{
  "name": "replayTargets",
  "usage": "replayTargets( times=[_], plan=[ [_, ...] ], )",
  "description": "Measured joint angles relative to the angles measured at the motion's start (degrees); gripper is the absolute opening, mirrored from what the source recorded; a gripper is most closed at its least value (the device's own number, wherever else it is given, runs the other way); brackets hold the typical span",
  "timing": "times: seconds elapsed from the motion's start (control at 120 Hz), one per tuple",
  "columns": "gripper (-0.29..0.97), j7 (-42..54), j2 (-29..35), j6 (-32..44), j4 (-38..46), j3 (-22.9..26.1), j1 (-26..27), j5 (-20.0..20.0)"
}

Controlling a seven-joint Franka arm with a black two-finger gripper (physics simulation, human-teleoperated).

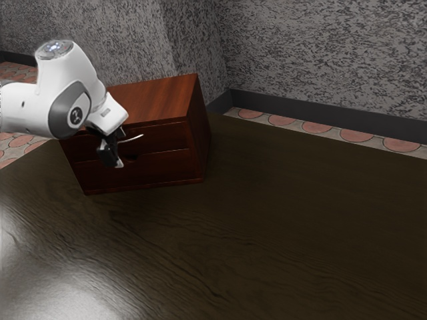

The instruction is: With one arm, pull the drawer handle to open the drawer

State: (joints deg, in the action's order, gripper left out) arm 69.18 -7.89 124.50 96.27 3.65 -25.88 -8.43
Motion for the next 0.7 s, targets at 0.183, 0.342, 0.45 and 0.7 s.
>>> replayTargets(
  times=[0.183,0.342,0.45,0.7],
  plan=[
    [0.68,-2.21,-0.97,0.32,-0.01,0.04,0.04,-0.20],
    [0.69,-3.72,-1.71,0.47,0.07,0.10,0.10,-0.24],
    [0.66,-4.59,-0.12,0.47,1.71,0.27,0.10,-0.29],
    [0.67,-6.33,3.37,0.80,5.97,0.51,0.19,-0.29]
  ],
)
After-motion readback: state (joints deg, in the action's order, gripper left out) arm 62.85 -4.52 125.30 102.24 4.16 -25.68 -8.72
